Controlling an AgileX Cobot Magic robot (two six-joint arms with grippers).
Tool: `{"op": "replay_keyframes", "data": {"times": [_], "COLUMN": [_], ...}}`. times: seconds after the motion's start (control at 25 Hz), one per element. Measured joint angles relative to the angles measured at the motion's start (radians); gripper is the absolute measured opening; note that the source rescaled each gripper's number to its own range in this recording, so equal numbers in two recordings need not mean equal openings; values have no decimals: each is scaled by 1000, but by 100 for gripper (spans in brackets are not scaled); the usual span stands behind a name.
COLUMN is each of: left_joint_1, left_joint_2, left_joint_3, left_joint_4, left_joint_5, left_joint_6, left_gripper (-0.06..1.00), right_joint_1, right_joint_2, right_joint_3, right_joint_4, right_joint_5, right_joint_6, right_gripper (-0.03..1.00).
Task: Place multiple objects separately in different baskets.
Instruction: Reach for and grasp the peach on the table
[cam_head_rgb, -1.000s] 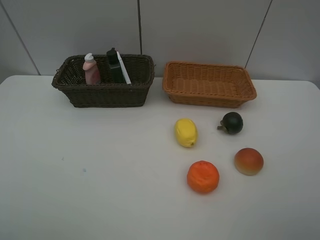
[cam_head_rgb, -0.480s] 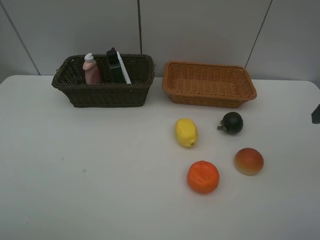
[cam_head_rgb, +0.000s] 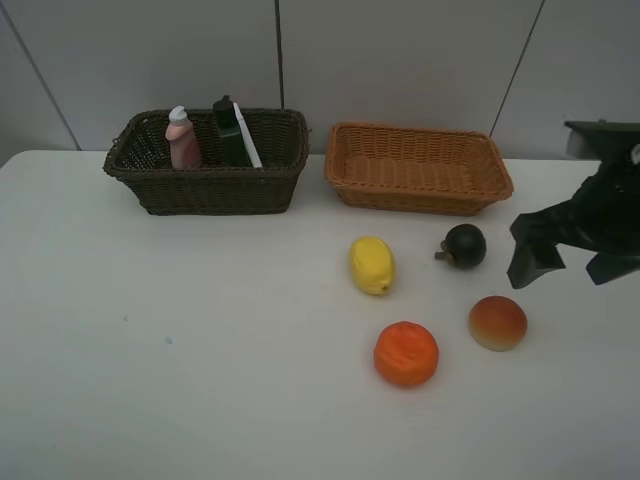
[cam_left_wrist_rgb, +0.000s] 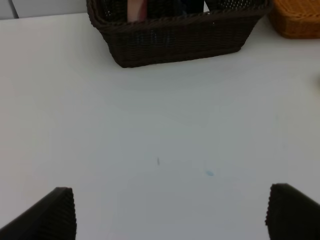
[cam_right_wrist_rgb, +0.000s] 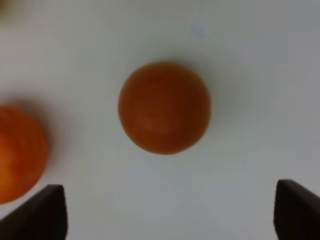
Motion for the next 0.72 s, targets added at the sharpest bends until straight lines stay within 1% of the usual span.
{"op": "replay_keyframes", "data": {"times": [0.12,0.4,0.56,0.72], "left_joint_1": [0,0,0,0], "left_joint_2": [0,0,0,0], "left_joint_3": [0,0,0,0], "left_joint_4": [0,0,0,0], "left_joint_5": [0,0,0,0], "left_joint_6": [0,0,0,0], "left_gripper": [100,100,100,100], "right_joint_1": [38,42,42,42], "right_joint_2": [78,233,282,312], "right_joint_3": [0,0,0,0], "right_joint_4": [2,-1,-4,-6], "right_joint_5": [-54,-160,-202,-220], "right_joint_6": [0,-2,-2,-3], "right_gripper": [94,94,94,94]}}
